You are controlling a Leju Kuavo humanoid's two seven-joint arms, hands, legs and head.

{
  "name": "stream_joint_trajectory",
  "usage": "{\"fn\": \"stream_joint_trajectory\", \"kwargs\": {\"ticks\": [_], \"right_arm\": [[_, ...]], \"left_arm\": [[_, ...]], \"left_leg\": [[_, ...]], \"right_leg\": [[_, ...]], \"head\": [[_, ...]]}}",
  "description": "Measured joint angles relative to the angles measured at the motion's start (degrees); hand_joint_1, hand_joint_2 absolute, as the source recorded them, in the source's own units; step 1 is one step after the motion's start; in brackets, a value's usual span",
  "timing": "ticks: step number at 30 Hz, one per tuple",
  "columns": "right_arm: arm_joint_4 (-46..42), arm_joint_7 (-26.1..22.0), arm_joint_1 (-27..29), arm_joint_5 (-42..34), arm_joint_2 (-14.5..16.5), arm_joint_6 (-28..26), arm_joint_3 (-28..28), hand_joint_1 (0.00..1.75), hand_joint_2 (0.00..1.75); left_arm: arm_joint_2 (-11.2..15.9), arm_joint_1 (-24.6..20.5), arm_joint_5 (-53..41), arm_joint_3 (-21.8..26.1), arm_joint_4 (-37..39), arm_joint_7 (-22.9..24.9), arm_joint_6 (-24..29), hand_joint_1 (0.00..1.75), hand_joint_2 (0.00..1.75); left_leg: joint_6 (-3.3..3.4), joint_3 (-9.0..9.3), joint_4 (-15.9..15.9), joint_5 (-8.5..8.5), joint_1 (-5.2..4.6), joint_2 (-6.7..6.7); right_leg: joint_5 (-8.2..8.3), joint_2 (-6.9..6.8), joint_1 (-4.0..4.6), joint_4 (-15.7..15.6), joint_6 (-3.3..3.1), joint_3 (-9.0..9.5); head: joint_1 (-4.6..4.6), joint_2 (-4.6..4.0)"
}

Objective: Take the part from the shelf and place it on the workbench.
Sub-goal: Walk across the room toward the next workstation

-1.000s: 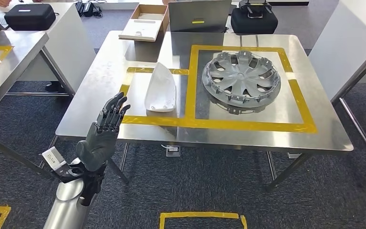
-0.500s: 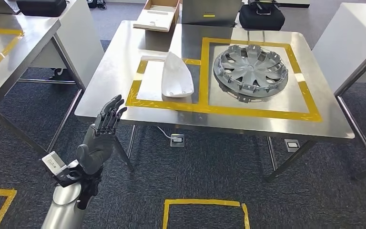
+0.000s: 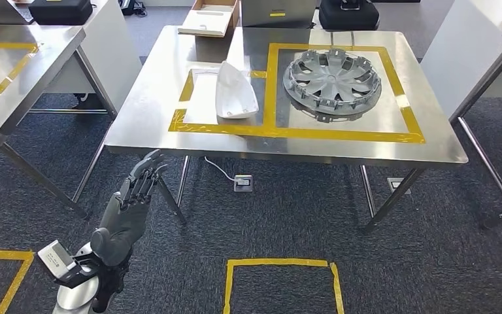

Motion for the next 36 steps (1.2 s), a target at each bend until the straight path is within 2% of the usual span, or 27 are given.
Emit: {"fn": "stream_joint_trajectory", "kwargs": {"ticks": [1, 3, 5, 6, 8, 9, 10, 11, 13, 14, 15, 16, 18, 20, 21, 22, 24, 25, 26, 27, 29, 30, 31, 32, 33, 34, 36], "right_arm": [[0.0, -0.19, 0.02, -0.18, 0.11, -0.05, -0.04, 0.0, 0.0], [0.0, -0.58, 0.04, -0.36, 0.26, -0.05, -0.07, 0.0, 0.0], [0.0, -0.95, 0.05, -0.48, 0.31, -0.05, -0.07, 0.0, 0.0], [0.0, -1.07, 0.06, -0.53, 0.32, -0.07, -0.08, 0.0, 0.0], [0.0, -1.16, 0.13, -0.71, 0.35, -0.15, -0.12, 0.0, 0.0], [0.01, -1.15, 0.21, -0.83, 0.39, -0.19, -0.15, 0.0, 0.0], [0.01, -1.15, 0.28, -0.95, 0.46, -0.23, -0.21, 0.0, 0.0], [0.02, -1.19, 0.3, -1.09, 0.55, -0.27, -0.3, 0.0, 0.0], [0.02, -1.31, 0.24, -1.23, 0.69, -0.34, -0.56, 0.0, 0.0], [0.02, -1.39, 0.22, -1.29, 0.7, -0.39, -0.73, 0.0, 0.0], [0.02, -1.44, 0.22, -1.32, 0.71, -0.43, -0.87, 0.0, 0.0], [0.02, -1.5, 0.24, -1.33, 0.71, -0.46, -0.96, 0.0, 0.0], [0.02, -1.58, 0.25, -1.4, 0.71, -0.54, -1.08, 0.0, 0.0], [0.01, -1.7, 0.1, -1.51, 0.71, -0.61, -1.11, 0.0, 0.0], [0.01, -1.78, 0.06, -1.38, 0.72, -0.61, -1.15, 0.0, 0.0], [0.01, -1.85, 0.04, -1.09, 0.73, -0.58, -1.28, 0.0, 0.0], [0.02, -1.93, 0.09, -0.33, 0.8, -0.49, -1.84, 0.0, 0.0], [0.02, -1.94, 0.01, -0.13, 0.86, -0.46, -2.19, 0.0, 0.0], [0.02, -1.99, -0.06, -0.06, 0.93, -0.44, -2.48, 0.0, 0.0], [0.02, -2.07, -0.08, -0.08, 1.0, -0.44, -2.73, 0.0, 0.0], [0.02, -2.23, 0.12, -0.18, 1.09, -0.52, -3.07, 0.0, 0.0], [0.02, -2.27, 0.26, -0.21, 1.12, -0.57, -3.24, 0.0, 0.0], [0.02, -2.29, 0.35, -0.22, 1.15, -0.62, -3.42, 0.0, 0.0], [0.02, -2.31, 0.4, -0.21, 1.16, -0.64, -3.61, 0.0, 0.0], [0.02, -2.32, 0.42, -0.19, 1.18, -0.66, -3.78, 0.0, 0.0], [0.02, -2.32, 0.42, -0.16, 1.2, -0.66, -3.89, 0.0, 0.0], [0.02, -2.28, 0.48, -0.06, 1.22, -0.57, -3.98, 0.0, 0.0]], "left_arm": [[0.14, 0.98, -0.01, 0.19, -0.44, 0.01, -0.1, 0.0, 0.0], [0.22, 2.71, -0.25, 0.81, -1.04, 0.02, -0.18, 0.0, 0.0], [0.17, 4.25, -1.0, 1.7, -1.13, 0.05, -0.15, 0.0, 0.0], [0.11, 5.0, -1.53, 2.22, -0.92, 0.09, -0.13, 0.0, 0.0], [-0.04, 6.31, -2.66, 3.42, 0.25, 0.16, -0.09, 0.0, 0.0], [-0.19, 6.71, -3.08, 4.06, 1.19, 0.2, -0.14, 0.0, 0.0], [-0.38, 6.98, -3.4, 4.75, 2.34, 0.23, -0.25, 0.0, 0.0], [-0.61, 7.13, -3.82, 5.45, 3.72, 0.27, -0.34, 0.0, 0.0], [-0.98, 7.4, -5.02, 6.8, 7.05, 0.44, -0.27, 0.0, 0.0], [-1.11, 7.57, -5.83, 7.54, 9.23, 0.52, -0.08, 0.0, 0.0], [-1.2, 7.76, -6.55, 8.26, 11.42, 0.57, 0.17, 0.0, 0.0], [-1.27, 7.97, -7.07, 8.87, 13.24, 0.56, 0.4, 0.0, 0.0], [-1.35, 8.08, -7.97, 9.97, 17.03, 0.43, 1.13, 0.0, 0.0], [-1.36, 7.96, -8.2, 10.7, 20.4, 0.34, 2.11, 0.0, 0.0], [-1.19, 7.88, -7.31, 10.88, 22.14, 0.32, 3.27, 0.0, 0.0], [-0.87, 7.69, -5.35, 10.62, 23.99, 0.27, 5.13, 0.0, 0.0], [0.37, 6.5, -0.04, 8.69, 29.56, 0.17, 9.54, 0.0, 0.0], [1.07, 5.83, 1.47, 7.47, 32.92, 0.16, 10.93, 0.0, 0.0], [1.62, 5.27, 1.73, 6.61, 36.47, 0.18, 11.5, 0.0, 0.0], [2.03, 4.79, 1.0, 6.17, 40.16, 0.22, 11.75, 0.0, 0.0], [2.28, 3.45, -0.79, 6.07, 47.96, 0.22, 12.72, 0.0, 0.0], [2.43, 2.52, -1.56, 6.08, 52.44, 0.28, 13.49, 0.0, 0.0], [2.61, 1.62, -2.19, 6.1, 56.87, 0.54, 14.23, 0.0, 0.0], [2.8, 0.85, -2.69, 6.13, 61.09, 1.14, 14.9, 0.0, 0.0], [3.0, 0.19, -3.06, 6.16, 65.23, 2.05, 15.52, 0.0, 0.0], [3.15, -0.34, -3.28, 6.17, 68.66, 3.19, 15.94, 0.0, 0.0], [3.28, -1.06, -3.46, 6.18, 73.95, 6.3, 16.31, 0.0, 0.0]], "left_leg": [[-0.15, 1.5, -0.81, 1.46, 0.13, 0.01], [-0.28, 7.16, -7.8, 3.7, 0.33, 0.01], [0.22, 12.13, -15.41, 2.98, 0.21, -0.1], [0.64, 13.03, -17.24, 2.37, 0.02, -0.14], [1.79, 12.45, -17.71, 2.86, -0.18, -0.05], [2.38, 11.93, -17.7, 3.39, -0.19, 0.04], [2.94, 11.29, -17.77, 4.02, -0.14, 0.15], [3.35, 10.54, -17.81, 4.71, -0.1, 0.24], [3.71, 8.9, -17.75, 6.03, -0.28, 0.29], [3.75, 7.99, -17.66, 6.76, -0.39, 0.31], [3.74, 6.99, -17.49, 7.47, -0.47, 0.34], [3.67, 5.96, -17.26, 8.12, -0.52, 0.37], [3.45, 3.79, -16.62, 9.34, -0.56, 0.39], [2.98, 2.53, -16.12, 10.38, -0.53, 0.42], [2.66, 2.36, -16.09, 10.87, -0.49, 0.46], [2.3, 2.36, -16.22, 11.4, -0.4, 0.49], [1.54, 2.46, -16.91, 12.52, -0.3, 0.45], [1.19, 2.24, -16.92, 12.3, -0.27, 0.37], [0.88, 1.84, -16.23, 11.02, -0.25, 0.29], [0.62, 1.19, -14.31, 8.48, -0.22, 0.24], [0.13, -0.37, -7.35, 2.3, -0.07, 0.2], [-0.07, -0.83, -3.7, 0.62, -0.02, 0.21], [-0.19, -0.68, -1.23, 0.54, 0.01, 0.21], [-0.21, 0.35, -0.59, 1.76, 0.05, 0.21], [-0.11, 2.4, -1.98, 3.42, 0.07, 0.21], [0.07, 5.51, -5.34, 4.36, 0.08, 0.2], [0.6, 11.92, -14.12, 3.32, -0.12, 0.15]], "right_leg": [[0.54, -0.01, -0.09, 0.14, 0.19, -0.81], [1.43, 0.0, -0.23, 0.59, 0.73, -2.23], [2.25, 0.03, -0.23, 1.05, 1.43, -3.03], [2.72, 0.05, -0.22, 1.08, 1.82, -3.21], [3.5, 0.08, -0.42, 0.98, 2.65, -3.44], [2.87, 0.11, -0.54, 1.35, 3.02, -3.76], [1.11, 0.14, -0.64, 2.65, 3.31, -4.32], [-1.69, 0.17, -0.7, 5.09, 3.51, -5.11], [-7.52, 0.24, -0.66, 12.08, 3.72, -6.83], [-8.98, 0.26, -0.62, 15.32, 3.73, -7.2], [-9.03, 0.29, -0.56, 17.36, 3.67, -6.96], [-7.97, 0.31, -0.49, 17.79, 3.57, -5.98], [-4.96, 0.36, -0.31, 13.74, 3.19, -1.29], [-5.59, 0.43, 0.02, 5.38, 2.51, 4.82], [-6.48, 0.48, 0.23, 2.33, 2.12, 6.71], [-7.31, 0.52, 0.45, 0.56, 1.74, 7.55], [-6.45, 0.44, 0.61, -0.02, 0.94, 7.16], [-5.79, 0.34, 0.53, -0.19, 0.49, 6.68], [-4.98, 0.26, 0.38, -0.37, 0.01, 6.08], [-4.12, 0.21, 0.22, -0.51, -0.33, 5.31], [-2.62, 0.17, 0.26, -0.44, -0.61, 3.46], [-1.86, 0.11, 0.32, -0.36, -0.59, 2.44], [-1.14, 0.05, 0.36, -0.23, -0.56, 1.39], [-0.45, 0.03, 0.39, -0.05, -0.49, 0.32], [0.21, 0.04, 0.4, 0.19, -0.37, -0.75], [0.8, 0.06, 0.41, 0.5, -0.19, -1.64], [1.84, 0.05, 0.52, 1.06, 0.35, -2.78]], "head": [[-0.03, 0.0], [-0.11, 0.0], [-0.19, 0.0], [-0.23, 0.0], [-0.22, 0.0], [-0.21, 0.0], [-0.13, 0.0], [-0.02, 0.0], [0.21, 0.0], [0.28, 0.0], [0.31, 0.0], [0.33, 0.0], [0.38, 0.0], [0.4, 0.0], [0.41, 0.0], [0.48, 0.0], [0.67, 0.0], [0.76, 0.0], [0.64, 0.0], [0.45, 0.0], [-0.01, 0.0], [-0.1, 0.0], [-0.13, 0.0], [-0.17, 0.0], [-0.21, 0.0], [-0.27, 0.0], [-0.32, 0.0]]}}
